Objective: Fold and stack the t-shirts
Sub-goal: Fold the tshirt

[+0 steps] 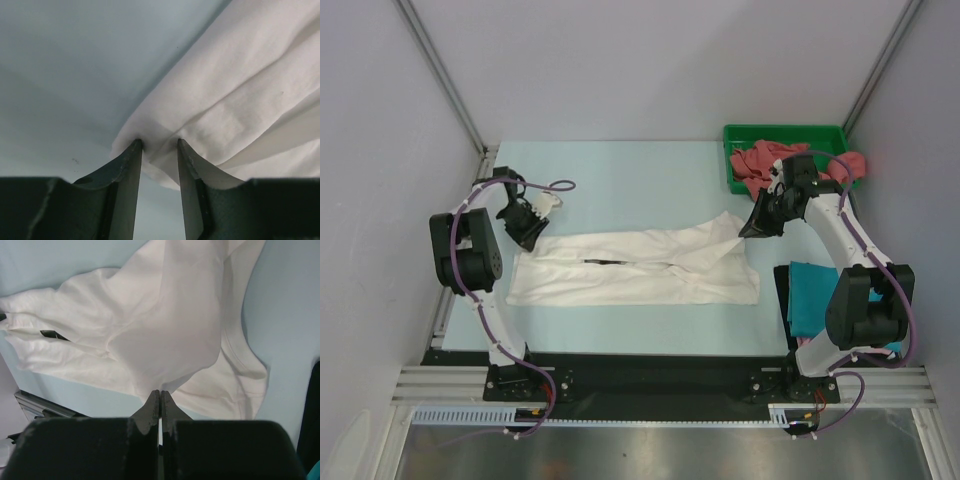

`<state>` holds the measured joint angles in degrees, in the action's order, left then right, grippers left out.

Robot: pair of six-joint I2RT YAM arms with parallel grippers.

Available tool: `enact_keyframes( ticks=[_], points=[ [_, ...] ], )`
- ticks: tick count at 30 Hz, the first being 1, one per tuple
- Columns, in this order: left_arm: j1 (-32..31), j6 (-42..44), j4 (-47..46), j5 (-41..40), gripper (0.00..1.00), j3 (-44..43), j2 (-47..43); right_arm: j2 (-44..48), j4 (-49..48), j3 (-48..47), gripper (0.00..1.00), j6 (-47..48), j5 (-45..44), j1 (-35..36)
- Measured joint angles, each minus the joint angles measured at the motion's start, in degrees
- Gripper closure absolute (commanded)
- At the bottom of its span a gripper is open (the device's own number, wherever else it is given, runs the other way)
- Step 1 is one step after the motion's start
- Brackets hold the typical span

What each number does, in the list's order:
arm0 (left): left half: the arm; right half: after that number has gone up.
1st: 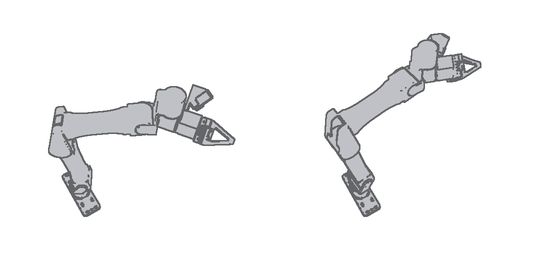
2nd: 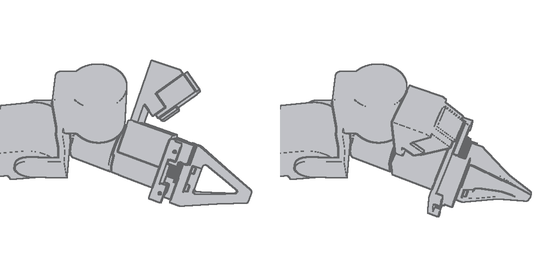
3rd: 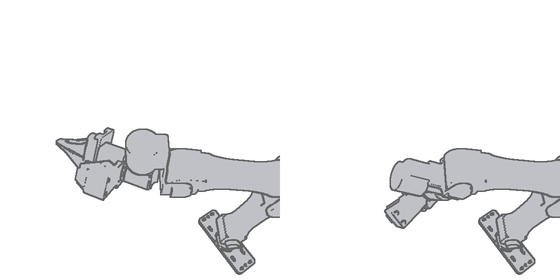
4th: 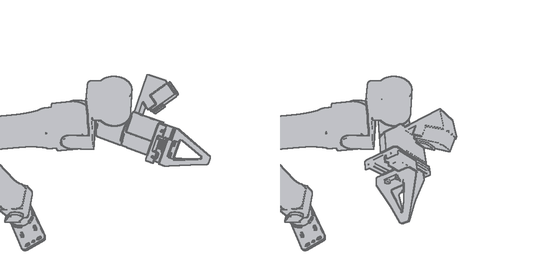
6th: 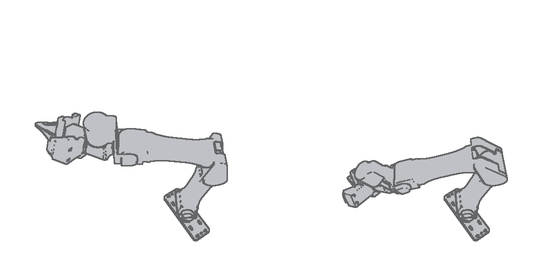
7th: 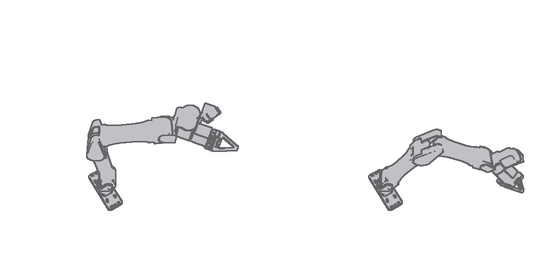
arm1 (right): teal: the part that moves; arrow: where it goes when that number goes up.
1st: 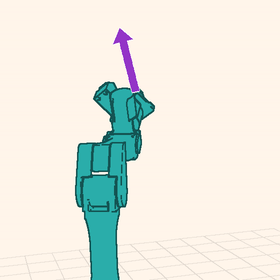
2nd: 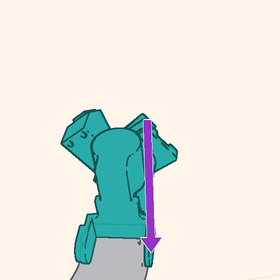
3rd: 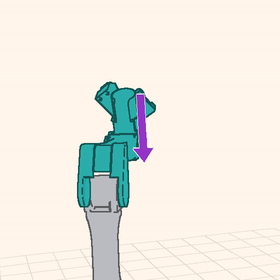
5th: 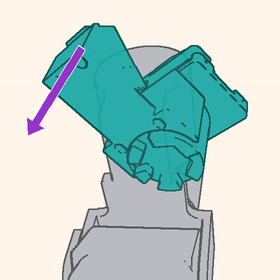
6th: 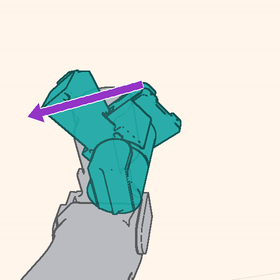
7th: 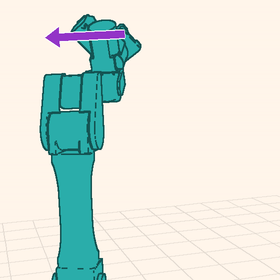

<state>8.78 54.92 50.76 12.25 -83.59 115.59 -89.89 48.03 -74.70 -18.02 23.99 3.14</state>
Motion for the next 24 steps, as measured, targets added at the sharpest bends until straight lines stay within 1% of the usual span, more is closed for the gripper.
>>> enact_keyframes(
  ticks=[6,12,17,20,23,24],
  points=[
    [0.07,0.87,2.67,0.17,0.60,0.28,-0.44,0.00,0.02,0.00,1.00,0.02,-0.15,0.00],
    [0.09,1.27,5.97,0.76,0.56,1.44,-2.21,0.00,0.02,0.00,1.00,0.04,-0.17,0.00],
    [0.11,1.20,6.45,1.79,0.57,1.42,-4.00,0.00,0.04,0.00,1.00,0.07,-0.17,0.00],
    [0.11,1.22,6.62,1.95,0.61,1.42,-4.28,0.00,0.02,0.00,1.00,0.07,-0.17,-0.02],
    [0.11,1.14,6.60,1.95,0.69,2.10,-4.28,0.00,0.02,0.00,1.00,0.07,-0.17,-0.07],
    [0.11,1.16,6.54,1.92,0.74,2.60,-4.28,0.00,0.02,0.00,1.00,0.07,-0.17,-0.07]
  ],
)
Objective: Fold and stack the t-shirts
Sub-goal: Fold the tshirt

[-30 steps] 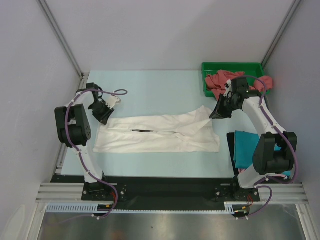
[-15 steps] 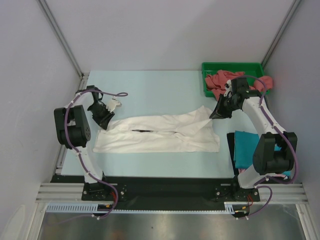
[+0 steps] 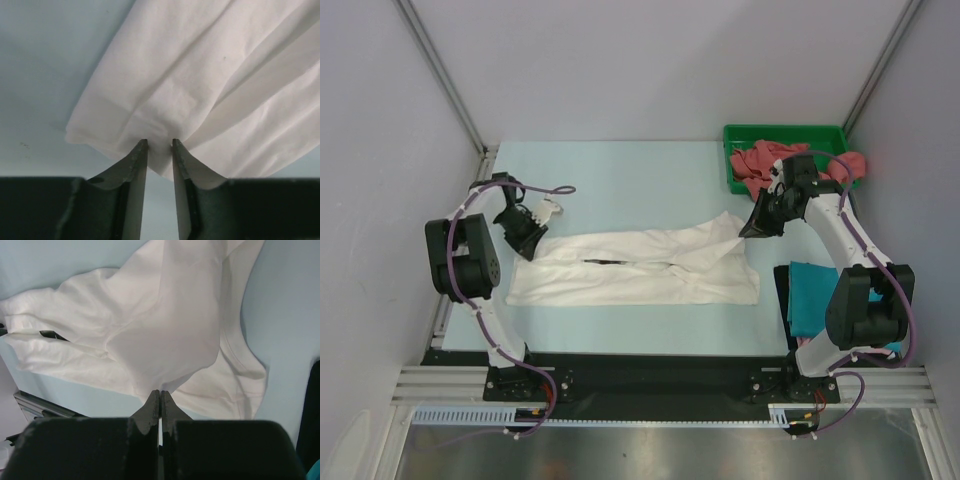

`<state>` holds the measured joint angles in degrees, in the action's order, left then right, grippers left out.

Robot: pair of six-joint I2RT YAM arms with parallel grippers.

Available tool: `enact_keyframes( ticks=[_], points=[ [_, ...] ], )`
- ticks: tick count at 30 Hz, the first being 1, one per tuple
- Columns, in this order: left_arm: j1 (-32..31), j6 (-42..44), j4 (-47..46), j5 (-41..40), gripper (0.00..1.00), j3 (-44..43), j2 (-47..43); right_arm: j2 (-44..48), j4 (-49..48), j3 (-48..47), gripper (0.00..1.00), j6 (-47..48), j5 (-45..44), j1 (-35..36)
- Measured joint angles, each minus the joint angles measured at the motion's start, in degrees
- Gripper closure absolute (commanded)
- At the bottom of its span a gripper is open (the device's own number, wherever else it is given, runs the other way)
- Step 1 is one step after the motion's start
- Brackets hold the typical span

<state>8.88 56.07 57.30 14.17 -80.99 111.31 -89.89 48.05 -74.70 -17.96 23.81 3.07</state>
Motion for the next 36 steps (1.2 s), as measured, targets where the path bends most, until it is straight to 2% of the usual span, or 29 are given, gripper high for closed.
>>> enact_keyframes(
  ticks=[2,5,12,18,25,30,32,36],
  points=[
    [0.00,0.07,-0.13,-0.09,0.76,1.18,0.00,0.00,-0.02,0.00,1.00,0.00,0.02,0.00],
    [0.00,0.37,-0.09,-0.44,1.00,2.40,0.00,0.00,-0.02,0.00,1.00,0.00,0.02,-0.04],
    [0.00,-0.20,-1.77,-0.83,1.00,2.32,-0.04,0.00,-0.35,0.00,1.00,-0.15,0.13,-0.22],
    [0.20,-4.24,-9.92,-1.44,1.00,1.77,-2.67,0.00,-2.25,-0.46,1.00,-3.02,2.89,-0.87],
    [0.22,-7.58,-17.16,-0.90,0.99,-3.17,-5.57,0.04,-4.44,-8.11,1.00,-6.47,4.72,-1.14],
    [0.26,-7.61,-18.62,-0.11,1.00,-3.10,-8.59,1.31,-4.81,-8.26,1.00,-7.54,5.20,-1.18],
    [0.26,-6.78,-19.21,0.13,1.00,-1.09,-10.43,2.80,-4.37,-6.75,1.00,-7.56,5.18,-1.18],
    [0.42,-1.70,-17.49,-0.02,1.00,8.37,-16.17,8.28,-3.69,0.11,1.00,-7.96,5.25,-1.18]
  ],
)
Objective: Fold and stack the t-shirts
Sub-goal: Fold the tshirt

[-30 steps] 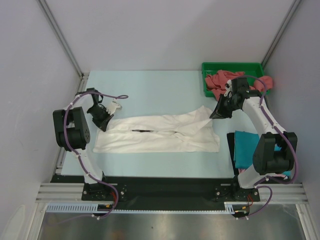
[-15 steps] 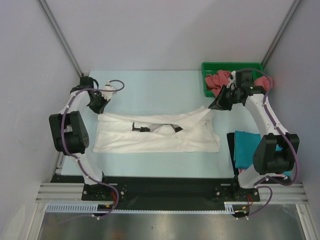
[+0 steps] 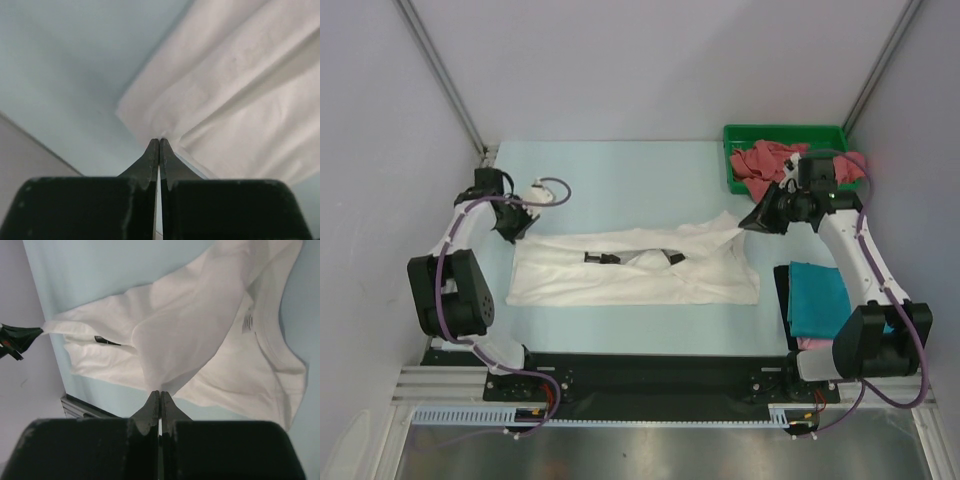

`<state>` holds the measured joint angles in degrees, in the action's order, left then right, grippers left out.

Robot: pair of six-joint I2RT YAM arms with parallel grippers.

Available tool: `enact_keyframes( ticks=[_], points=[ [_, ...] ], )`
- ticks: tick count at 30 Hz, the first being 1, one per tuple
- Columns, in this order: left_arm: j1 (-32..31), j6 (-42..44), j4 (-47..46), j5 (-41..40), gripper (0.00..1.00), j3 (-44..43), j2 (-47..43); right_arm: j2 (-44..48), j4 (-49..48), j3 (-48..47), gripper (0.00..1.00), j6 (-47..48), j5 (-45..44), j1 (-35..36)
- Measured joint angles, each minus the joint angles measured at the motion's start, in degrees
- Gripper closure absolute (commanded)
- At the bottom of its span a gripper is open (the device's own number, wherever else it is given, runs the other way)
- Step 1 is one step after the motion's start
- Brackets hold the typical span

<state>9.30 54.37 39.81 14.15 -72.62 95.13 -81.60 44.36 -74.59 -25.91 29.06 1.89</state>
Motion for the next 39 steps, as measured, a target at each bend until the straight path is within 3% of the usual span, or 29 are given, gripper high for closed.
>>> enact_keyframes(
  ticks=[1,5,7,13,15,21,26,34,39],
  points=[
    [0.09,1.84,1.81,0.02,0.99,2.14,-0.83,1.77,0.07,2.58,1.00,-0.31,0.09,0.00],
    [0.55,9.31,9.20,-0.59,0.67,8.48,-1.44,4.48,0.11,9.73,1.00,-1.27,0.39,0.00],
    [0.66,12.41,14.12,-0.59,0.62,9.49,-1.44,4.35,-0.15,11.91,1.00,-1.55,0.39,0.00],
    [0.72,19.28,28.46,-0.17,0.69,7.10,-1.49,4.31,-1.20,12.87,1.00,-1.53,0.37,-0.07],
    [0.83,18.75,29.81,1.01,0.66,4.48,-1.51,4.31,-1.42,12.87,1.00,-1.46,0.37,-0.22],
    [1.09,4.94,15.21,2.91,0.66,-0.83,-1.31,4.26,-1.90,12.87,1.00,-1.31,0.35,-0.48],
    [-0.11,-4.66,2.82,-0.90,0.64,-1.53,2.84,4.17,-1.88,12.87,1.00,-0.92,0.35,-0.55],
    [-4.68,-5.68,-5.11,-5.64,0.67,12.37,3.32,2.93,-1.86,12.98,1.00,0.15,0.42,-1.03],
    [-4.79,-4.26,-7.78,-7.54,0.66,17.81,-3.15,1.36,-2.03,12.98,1.00,1.07,1.46,-1.42]
  ],
)
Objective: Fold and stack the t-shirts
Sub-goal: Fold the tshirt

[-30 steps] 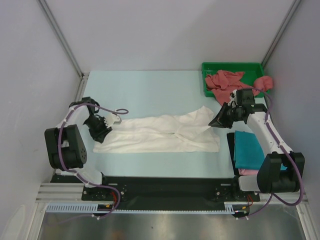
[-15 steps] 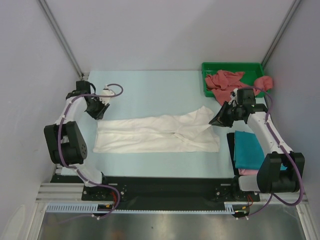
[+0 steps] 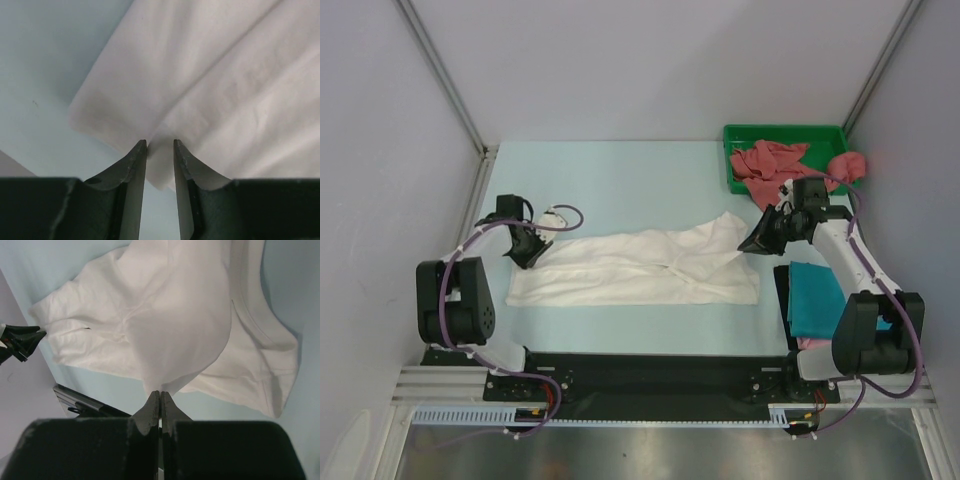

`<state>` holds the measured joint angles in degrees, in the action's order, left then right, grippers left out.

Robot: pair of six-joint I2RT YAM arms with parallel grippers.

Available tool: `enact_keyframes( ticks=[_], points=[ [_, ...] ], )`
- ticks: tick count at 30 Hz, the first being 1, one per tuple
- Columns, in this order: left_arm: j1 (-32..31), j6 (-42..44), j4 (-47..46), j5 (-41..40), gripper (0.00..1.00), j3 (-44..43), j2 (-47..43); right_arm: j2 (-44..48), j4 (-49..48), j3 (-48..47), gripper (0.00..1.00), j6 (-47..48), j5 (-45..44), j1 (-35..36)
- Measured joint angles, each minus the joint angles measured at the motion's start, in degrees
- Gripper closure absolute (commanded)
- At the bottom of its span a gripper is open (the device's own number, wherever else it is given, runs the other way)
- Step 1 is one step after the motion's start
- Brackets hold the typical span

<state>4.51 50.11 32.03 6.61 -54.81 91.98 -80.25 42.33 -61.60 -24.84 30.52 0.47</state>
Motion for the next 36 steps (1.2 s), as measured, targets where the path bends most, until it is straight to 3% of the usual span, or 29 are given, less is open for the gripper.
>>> enact_keyframes(
  ticks=[7,9,15,24,27,36],
  points=[
    [-0.02,3.19,0.94,-1.18,0.64,4.48,-6.60,-2.78,-0.68,0.00,1.00,1.05,1.25,-1.81],
    [-0.04,3.96,1.18,-1.90,0.69,4.48,-6.47,-3.48,-0.76,0.00,1.00,1.27,1.46,-1.99],
    [-0.02,5.07,4.50,-2.45,0.99,2.43,-3.21,-4.22,-0.94,0.00,1.00,1.53,1.53,-2.10],
    [0.17,5.81,6.36,-3.19,1.00,-0.81,-2.80,-4.24,-1.51,-1.53,1.00,-0.07,3.41,-2.10],
    [0.24,5.14,3.32,-5.35,1.00,-4.81,-2.45,-5.03,-3.58,-5.31,1.00,-2.64,4.61,-2.10],
    [0.37,3.85,-5.05,-9.68,1.00,-28.65,8.85,-17.44,-15.69,-23.74,1.00,-10.78,4.22,-2.23]
  ],
)
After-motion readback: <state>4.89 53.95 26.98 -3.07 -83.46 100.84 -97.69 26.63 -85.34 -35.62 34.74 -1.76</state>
